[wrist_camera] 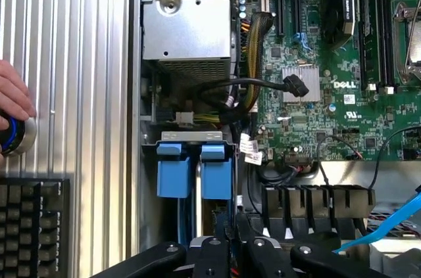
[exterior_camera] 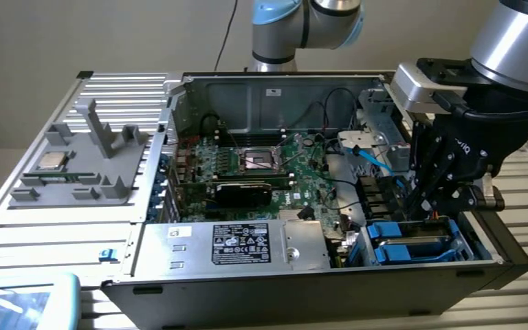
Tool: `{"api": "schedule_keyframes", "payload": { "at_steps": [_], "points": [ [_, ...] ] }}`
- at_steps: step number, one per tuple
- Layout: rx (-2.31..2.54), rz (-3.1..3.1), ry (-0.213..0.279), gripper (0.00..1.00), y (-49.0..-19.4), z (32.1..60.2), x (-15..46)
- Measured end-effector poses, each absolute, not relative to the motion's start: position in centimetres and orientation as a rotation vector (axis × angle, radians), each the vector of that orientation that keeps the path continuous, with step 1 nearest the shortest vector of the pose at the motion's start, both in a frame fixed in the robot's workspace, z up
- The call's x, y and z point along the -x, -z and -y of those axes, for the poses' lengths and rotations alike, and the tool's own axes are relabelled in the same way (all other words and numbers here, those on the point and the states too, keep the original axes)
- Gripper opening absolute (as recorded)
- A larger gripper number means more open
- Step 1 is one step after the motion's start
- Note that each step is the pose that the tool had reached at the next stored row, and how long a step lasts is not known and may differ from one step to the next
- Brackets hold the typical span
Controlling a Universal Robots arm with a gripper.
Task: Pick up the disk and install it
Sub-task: 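Insert the second disk wire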
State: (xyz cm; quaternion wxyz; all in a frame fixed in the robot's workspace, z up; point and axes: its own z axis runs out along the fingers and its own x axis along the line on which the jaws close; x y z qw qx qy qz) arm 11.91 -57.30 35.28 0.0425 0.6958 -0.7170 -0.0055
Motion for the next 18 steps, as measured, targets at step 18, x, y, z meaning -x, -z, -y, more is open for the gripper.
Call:
{"api": "schedule_keyframes", "payload": {
  "at_steps": [18],
  "points": [
    [-2.16,2.225,0.023,0.16,-34.62,58.17,-11.36]
  ]
}}
